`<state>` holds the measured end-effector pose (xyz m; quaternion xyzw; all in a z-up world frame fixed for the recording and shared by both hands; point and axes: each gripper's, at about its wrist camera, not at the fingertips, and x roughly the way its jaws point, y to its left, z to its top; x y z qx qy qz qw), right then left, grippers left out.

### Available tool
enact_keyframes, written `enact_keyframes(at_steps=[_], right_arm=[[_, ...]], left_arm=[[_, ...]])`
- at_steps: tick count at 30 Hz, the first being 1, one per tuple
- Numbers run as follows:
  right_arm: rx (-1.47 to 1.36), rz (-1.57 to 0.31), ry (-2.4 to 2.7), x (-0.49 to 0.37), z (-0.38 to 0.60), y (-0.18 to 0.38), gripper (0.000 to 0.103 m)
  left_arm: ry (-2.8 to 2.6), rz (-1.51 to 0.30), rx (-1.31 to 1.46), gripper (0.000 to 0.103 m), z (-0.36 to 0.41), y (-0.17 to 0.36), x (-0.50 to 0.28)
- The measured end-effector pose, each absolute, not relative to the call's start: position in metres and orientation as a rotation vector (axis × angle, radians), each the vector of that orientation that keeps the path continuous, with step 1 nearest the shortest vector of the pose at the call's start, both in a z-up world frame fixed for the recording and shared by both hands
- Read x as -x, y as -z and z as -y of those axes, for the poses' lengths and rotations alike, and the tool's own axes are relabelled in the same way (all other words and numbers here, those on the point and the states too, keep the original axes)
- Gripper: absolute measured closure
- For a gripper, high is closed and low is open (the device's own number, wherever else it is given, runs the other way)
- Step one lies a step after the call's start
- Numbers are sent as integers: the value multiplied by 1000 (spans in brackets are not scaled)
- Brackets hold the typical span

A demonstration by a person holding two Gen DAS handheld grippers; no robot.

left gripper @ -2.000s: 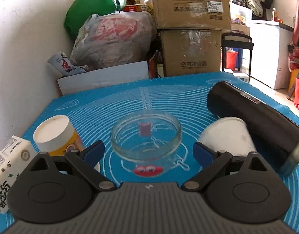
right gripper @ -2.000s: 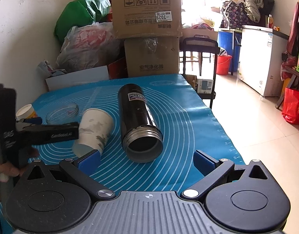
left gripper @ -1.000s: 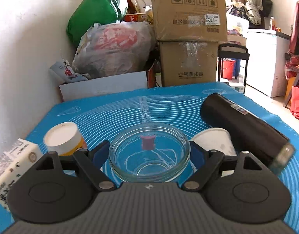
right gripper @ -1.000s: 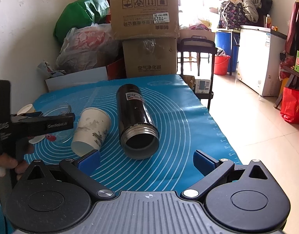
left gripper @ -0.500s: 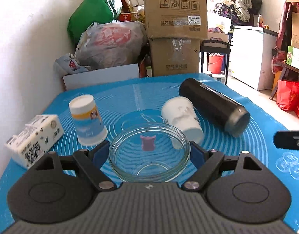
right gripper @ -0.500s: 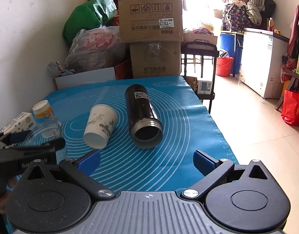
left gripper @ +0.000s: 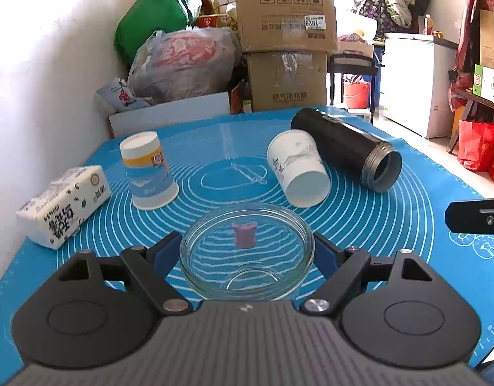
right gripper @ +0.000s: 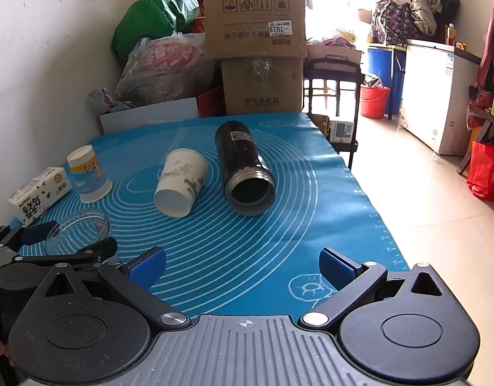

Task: Flip cup upside down
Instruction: 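Close the right gripper on the glass bowl rim and lift it, then roll the right tool to turn the held glass bowl upside down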

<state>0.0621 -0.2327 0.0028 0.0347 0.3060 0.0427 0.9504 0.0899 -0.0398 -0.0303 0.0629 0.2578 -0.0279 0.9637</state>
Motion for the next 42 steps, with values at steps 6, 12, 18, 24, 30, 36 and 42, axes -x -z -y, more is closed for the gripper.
enact_keyframes(at_steps=[6,12,18,24,30,36,42], right_arm=[[-61,-629,-97,-61,228,-4,0],[-50,-633,-97,-58,226,-3,0],[-43,-639,-101,-57,225,-4,0],[-1,-645,-116,-58,217,-9,0],[128,-642,-116,-58,202,-22,0],[311,-641,-110,-59,178,-33,0],[623,-620,-99,-55,134,-41,0]], left_arm=[[63,-513,-141,18,40,34,-85],[61,-516,-139,18,41,33,-85],[34,-491,-155,7,42,28,-80],[47,-502,-145,6,39,21,-76],[35,-496,-104,6,26,8,-63],[11,-470,-59,6,7,-5,-47],[-55,-451,-42,6,-18,-11,-33]])
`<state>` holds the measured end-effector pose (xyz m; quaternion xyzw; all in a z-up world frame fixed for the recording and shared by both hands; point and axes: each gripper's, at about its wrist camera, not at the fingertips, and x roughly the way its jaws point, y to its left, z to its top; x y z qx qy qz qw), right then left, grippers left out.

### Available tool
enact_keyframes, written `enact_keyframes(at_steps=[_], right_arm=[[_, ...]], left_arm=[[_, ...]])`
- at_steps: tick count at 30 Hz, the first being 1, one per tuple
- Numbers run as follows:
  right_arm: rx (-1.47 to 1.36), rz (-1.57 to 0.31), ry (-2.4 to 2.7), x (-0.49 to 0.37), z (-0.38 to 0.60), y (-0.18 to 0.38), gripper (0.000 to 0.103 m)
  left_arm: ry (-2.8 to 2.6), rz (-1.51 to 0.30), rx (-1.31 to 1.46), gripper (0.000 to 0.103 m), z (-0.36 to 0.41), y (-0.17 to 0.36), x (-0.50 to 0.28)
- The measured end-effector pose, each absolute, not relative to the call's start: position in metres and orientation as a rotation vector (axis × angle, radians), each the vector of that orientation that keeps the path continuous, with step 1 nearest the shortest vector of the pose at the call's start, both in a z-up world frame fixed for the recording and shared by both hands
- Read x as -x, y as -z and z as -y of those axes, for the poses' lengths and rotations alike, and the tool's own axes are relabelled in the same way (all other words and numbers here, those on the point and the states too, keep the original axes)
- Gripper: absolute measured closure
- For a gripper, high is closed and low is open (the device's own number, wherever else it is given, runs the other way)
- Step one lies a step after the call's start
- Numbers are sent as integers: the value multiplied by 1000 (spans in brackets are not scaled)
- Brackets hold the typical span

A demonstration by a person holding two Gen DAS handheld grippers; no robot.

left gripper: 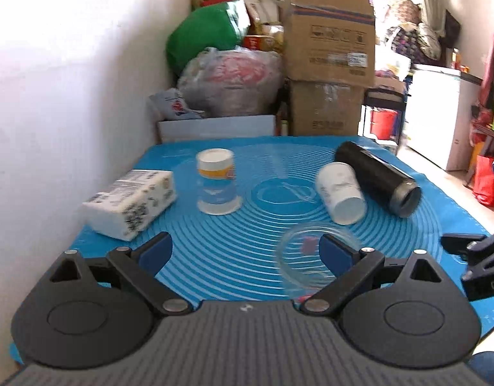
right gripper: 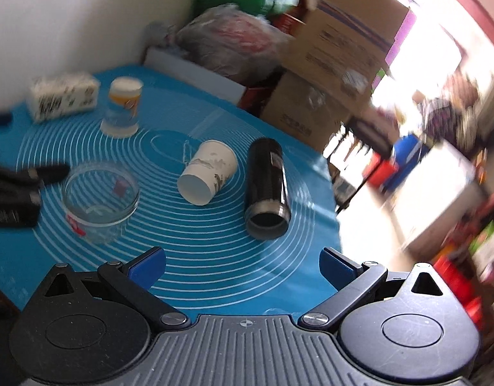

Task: Flip cup upside down
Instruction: 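Roll the right tool to turn the held glass bowl upside down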

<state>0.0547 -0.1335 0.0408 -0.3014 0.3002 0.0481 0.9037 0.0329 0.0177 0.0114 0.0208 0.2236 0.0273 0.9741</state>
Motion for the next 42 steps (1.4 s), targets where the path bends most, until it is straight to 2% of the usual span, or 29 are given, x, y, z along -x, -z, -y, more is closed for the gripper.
enact_keyframes(at_steps=[7,15,22,33,42], right_arm=[[1165,-553,-101,-46,64,-24,0],[1898,-374,-126,-31,8,43,0],[2353,-337,-235,-22,-2,94,0],[2897,-123,-312,-25,10,150,0],[2995,-150,-366,-38,1,164,0]], left_arm=[[-172,-420,-27,6,-53,-11,-21],[-244,-413,19,6,-86,-8,-15],[-267,-414,55,6,-103,-4,-15],[-290,-453,140,6,-127,7,-19],[-295,-461,155,6,-134,11,-23]])
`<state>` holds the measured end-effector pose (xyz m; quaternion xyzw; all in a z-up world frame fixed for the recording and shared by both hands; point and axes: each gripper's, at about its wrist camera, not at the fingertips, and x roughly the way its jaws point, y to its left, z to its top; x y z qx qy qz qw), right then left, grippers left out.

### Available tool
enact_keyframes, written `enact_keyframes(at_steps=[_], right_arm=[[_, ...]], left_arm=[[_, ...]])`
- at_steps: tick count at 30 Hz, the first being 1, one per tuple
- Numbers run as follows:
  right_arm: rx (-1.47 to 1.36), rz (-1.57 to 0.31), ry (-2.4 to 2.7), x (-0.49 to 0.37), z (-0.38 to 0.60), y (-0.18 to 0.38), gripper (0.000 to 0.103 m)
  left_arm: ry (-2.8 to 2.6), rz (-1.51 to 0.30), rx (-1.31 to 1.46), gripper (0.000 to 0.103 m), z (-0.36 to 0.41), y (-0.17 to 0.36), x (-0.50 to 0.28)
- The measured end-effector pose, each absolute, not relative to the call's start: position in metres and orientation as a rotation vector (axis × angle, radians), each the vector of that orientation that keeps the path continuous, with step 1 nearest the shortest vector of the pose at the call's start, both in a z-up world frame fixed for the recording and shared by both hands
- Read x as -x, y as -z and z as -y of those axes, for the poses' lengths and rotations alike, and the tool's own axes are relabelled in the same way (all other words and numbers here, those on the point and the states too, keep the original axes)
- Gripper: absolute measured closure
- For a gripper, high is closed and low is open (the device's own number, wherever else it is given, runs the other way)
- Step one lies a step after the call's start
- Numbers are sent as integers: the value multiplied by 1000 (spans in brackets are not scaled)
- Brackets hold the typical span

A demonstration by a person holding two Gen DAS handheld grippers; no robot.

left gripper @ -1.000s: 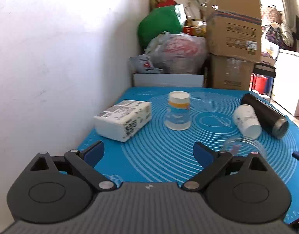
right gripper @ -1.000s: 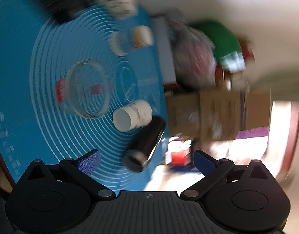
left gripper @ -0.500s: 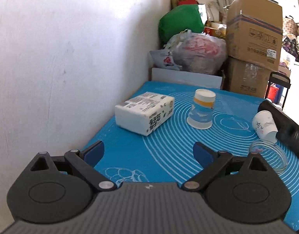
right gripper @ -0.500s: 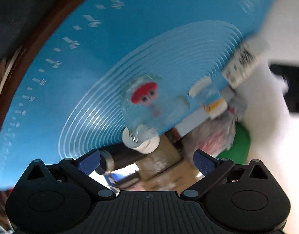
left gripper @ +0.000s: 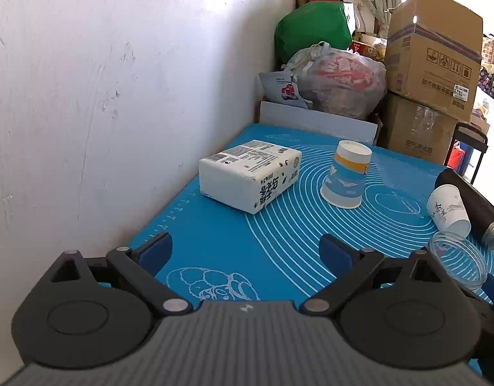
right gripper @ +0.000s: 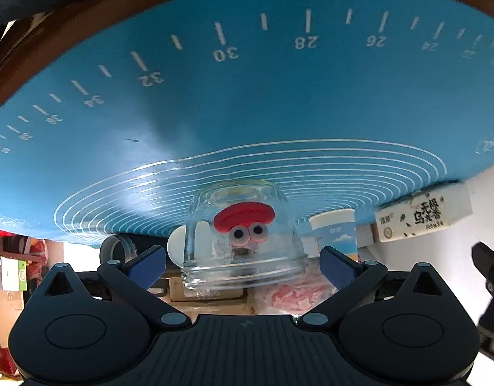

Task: Flip cup upside down
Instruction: 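Roll the right tool to turn the held glass bowl upside down, then lower the inverted glass bowl onto the mat with the right gripper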

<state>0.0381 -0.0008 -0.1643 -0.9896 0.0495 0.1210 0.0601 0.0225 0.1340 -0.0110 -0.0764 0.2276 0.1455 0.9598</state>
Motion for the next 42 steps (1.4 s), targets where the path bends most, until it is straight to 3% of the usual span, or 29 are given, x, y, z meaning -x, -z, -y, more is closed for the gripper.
enact_keyframes(at_steps=[10,13,26,31,42], right_arm=[[3070,-135,-343,-53,11,180,8],[3094,-91,-332,-54,13,182,23],[2988,-60,-428,-43,13,166,25],[2771,-24,-410,-46,0,149,25],[1913,-123,-332,-66,-25,81,25]], left_arm=[[-300,-460,164,6,-137,12,-23],[-301,-459,164,6,-138,12,-22],[-297,-465,174,6,-139,12,-23],[-288,-470,174,6,-135,11,-26],[-272,-464,146,6,-122,7,-33]])
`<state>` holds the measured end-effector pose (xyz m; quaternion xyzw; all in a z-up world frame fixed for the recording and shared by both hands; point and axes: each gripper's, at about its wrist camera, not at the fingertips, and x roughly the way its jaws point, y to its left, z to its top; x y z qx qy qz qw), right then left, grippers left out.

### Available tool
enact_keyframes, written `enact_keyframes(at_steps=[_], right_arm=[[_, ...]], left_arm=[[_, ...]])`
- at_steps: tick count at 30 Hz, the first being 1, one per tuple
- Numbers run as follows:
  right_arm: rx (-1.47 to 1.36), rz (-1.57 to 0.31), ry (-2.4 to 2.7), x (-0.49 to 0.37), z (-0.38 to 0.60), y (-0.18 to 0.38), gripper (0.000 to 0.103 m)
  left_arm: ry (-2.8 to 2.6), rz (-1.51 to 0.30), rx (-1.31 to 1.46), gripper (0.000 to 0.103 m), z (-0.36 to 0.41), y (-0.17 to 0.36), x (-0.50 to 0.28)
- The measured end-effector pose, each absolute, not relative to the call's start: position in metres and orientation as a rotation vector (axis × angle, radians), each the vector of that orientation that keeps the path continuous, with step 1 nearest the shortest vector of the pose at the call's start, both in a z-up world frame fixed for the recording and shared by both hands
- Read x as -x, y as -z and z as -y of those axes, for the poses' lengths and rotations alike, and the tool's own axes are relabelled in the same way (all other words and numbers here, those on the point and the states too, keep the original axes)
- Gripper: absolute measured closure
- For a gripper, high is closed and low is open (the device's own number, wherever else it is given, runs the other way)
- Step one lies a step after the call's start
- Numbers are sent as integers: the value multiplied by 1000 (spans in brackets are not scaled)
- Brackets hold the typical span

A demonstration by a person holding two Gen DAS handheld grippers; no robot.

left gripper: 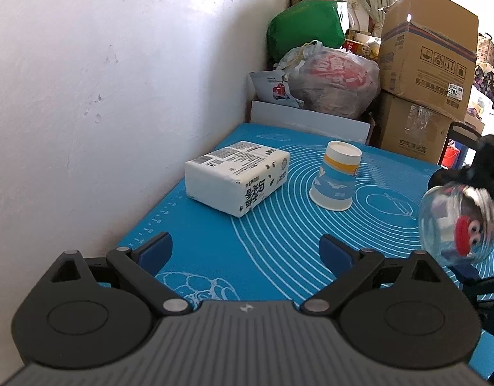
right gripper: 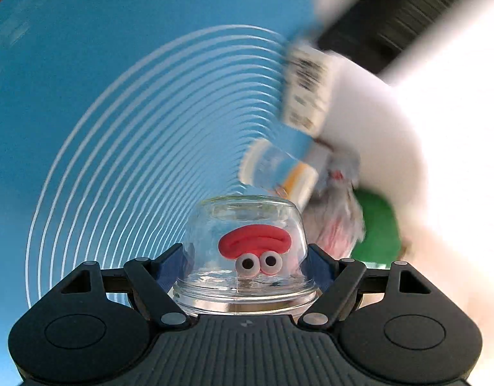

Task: Flip cup upside down
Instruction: 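Lower the inverted glass bowl onto the mat with the right gripper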

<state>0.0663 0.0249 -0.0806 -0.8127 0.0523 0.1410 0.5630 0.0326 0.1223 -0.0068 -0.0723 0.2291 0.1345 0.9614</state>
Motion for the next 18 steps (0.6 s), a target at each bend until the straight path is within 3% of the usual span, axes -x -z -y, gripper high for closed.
enact_keyframes(at_steps=[12,18], right_arm=[[870,-327,-172,-96,35,25,25],[514,-406,-117,-106,82,29,25]], left_arm=[[-238,-488,117,6,-98,6,-51],[-232,-485,51,6,-80,7,-53]])
